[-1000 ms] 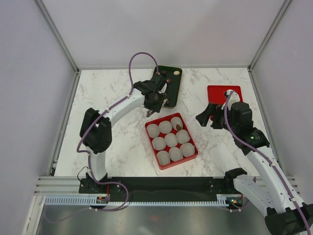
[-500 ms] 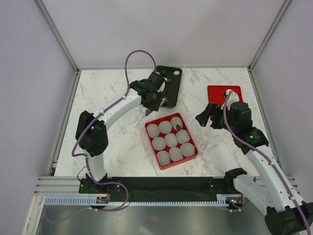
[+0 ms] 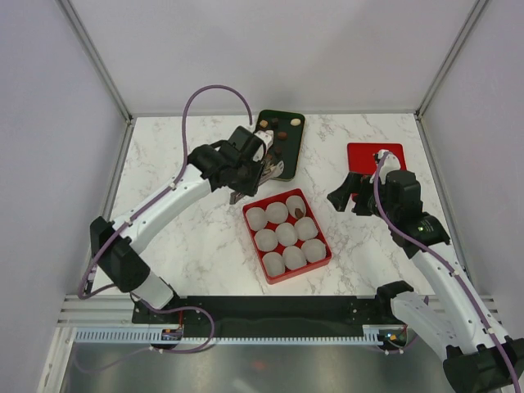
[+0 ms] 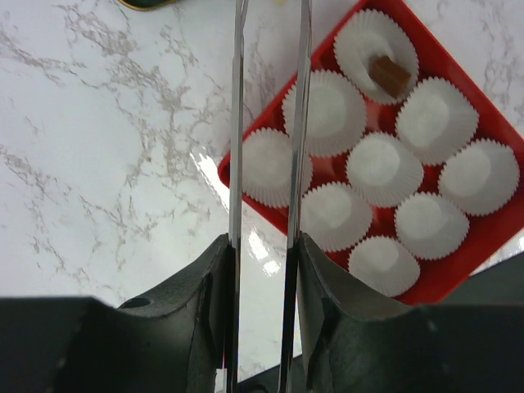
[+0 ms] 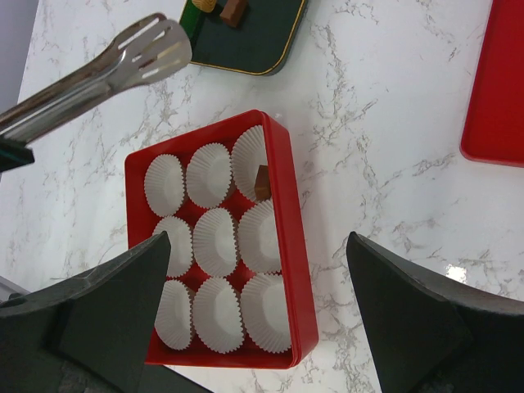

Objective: Pack the chocolate

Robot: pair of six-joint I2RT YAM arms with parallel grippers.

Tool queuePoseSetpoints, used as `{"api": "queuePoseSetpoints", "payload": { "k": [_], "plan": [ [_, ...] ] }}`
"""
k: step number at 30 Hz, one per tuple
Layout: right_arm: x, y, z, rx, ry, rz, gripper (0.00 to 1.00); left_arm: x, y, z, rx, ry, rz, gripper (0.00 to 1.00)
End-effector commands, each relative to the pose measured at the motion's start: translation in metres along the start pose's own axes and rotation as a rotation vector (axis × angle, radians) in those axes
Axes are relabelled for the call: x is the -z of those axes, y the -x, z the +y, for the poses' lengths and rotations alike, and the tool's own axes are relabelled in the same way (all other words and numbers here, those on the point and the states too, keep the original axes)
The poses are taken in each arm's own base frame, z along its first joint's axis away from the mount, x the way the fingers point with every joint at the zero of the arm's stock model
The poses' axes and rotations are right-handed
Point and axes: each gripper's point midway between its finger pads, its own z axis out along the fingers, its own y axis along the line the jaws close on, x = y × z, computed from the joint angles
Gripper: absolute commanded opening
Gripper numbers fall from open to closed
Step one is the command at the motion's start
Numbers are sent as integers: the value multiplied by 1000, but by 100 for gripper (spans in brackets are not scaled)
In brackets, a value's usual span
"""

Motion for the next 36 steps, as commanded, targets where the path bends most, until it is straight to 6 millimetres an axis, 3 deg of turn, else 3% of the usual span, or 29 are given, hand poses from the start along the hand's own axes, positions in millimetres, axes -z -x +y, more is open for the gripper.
{"api": "queuePoseSetpoints", "payload": {
  "k": [1, 5, 8, 15, 28, 36],
  "plan": [
    [3, 15, 2, 19, 0, -61, 98, 32, -20, -12, -66, -56, -9, 36],
    [5, 14, 1, 18, -7, -63, 98, 44, -56, -30, -108, -102, 29, 36],
    [7, 14, 0, 17, -14, -68, 98, 52, -70, -40, -113, -130, 30, 36],
    [9, 12, 2, 2, 0, -63, 98, 37, -99, -39, -115, -118, 89, 36],
    [15, 15, 8, -11, 21, -80, 98, 18, -111, -39, -128, -95, 165, 36],
    [13, 14, 6, -10, 15, -75, 98, 11, -107, -43, -131, -92, 178, 36]
  ]
}}
